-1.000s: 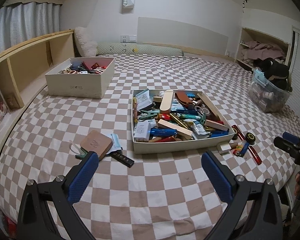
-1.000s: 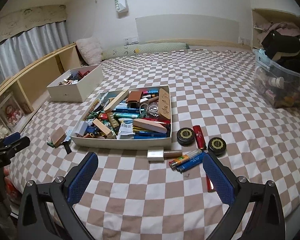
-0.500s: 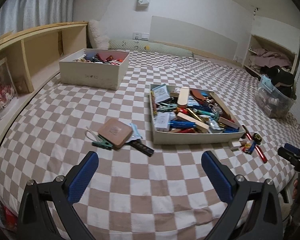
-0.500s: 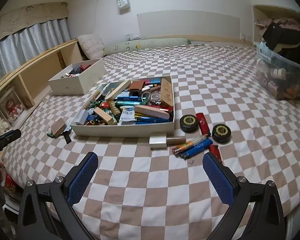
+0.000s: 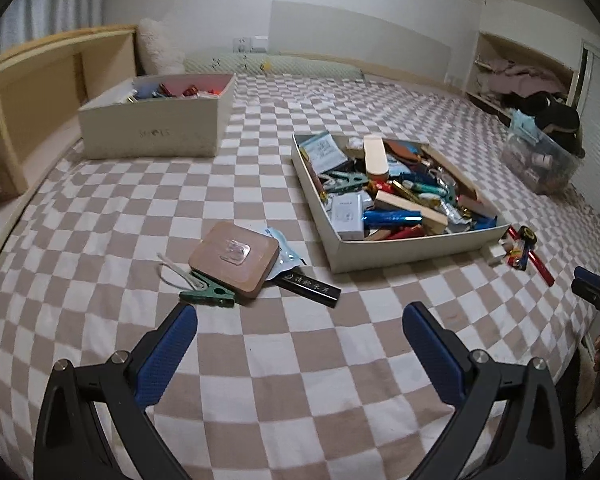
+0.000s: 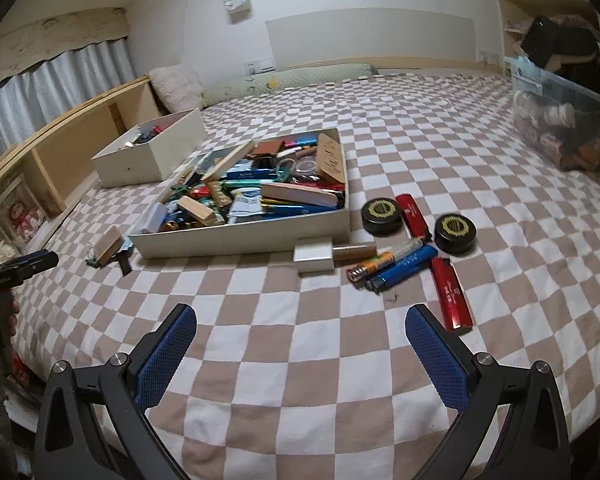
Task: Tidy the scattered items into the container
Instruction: 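Move the left tool to the carved square plaque while the right tool approaches the white handled block, then close the left tool on the carved plaque while the right tool grips the white handled block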
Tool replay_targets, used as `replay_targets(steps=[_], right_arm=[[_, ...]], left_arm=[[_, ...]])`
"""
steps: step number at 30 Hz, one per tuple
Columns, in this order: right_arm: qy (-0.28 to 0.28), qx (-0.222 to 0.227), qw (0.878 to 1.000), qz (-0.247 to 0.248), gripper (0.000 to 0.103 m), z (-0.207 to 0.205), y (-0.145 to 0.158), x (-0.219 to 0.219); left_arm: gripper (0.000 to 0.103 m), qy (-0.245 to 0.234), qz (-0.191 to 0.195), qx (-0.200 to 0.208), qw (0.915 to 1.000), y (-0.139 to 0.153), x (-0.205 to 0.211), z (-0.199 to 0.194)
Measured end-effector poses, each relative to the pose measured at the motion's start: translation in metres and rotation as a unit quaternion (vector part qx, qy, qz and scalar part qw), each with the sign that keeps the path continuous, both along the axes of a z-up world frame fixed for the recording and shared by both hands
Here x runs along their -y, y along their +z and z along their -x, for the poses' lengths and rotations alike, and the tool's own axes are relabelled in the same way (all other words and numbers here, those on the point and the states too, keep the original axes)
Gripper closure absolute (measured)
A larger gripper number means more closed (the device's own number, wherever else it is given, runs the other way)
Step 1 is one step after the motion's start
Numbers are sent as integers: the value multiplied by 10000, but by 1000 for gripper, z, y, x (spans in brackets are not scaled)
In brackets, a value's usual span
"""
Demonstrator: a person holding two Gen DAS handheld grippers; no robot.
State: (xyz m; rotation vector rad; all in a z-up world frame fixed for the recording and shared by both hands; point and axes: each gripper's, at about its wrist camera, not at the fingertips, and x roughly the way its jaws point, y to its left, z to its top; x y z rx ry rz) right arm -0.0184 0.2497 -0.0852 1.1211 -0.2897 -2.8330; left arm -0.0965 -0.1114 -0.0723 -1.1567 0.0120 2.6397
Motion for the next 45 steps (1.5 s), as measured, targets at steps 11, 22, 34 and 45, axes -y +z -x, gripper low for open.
replay_targets(steps=[11, 22, 34, 45], right_arm=[[191, 428, 9989, 99, 0, 10, -25, 6], [295, 665, 9962, 483, 0, 19, -34, -3], [-16, 756, 9947, 693, 0, 29, -37, -27], [238, 604, 9973, 350, 0, 63, -32, -15]], left_arm=[[0, -810, 355, 256, 9958, -20, 0, 50], [0, -1187, 904, 839, 9852, -58, 4, 108], [0, -1293, 998, 943, 9821, -71, 20, 141], [23, -1477, 777, 941, 9815, -75, 15, 140]])
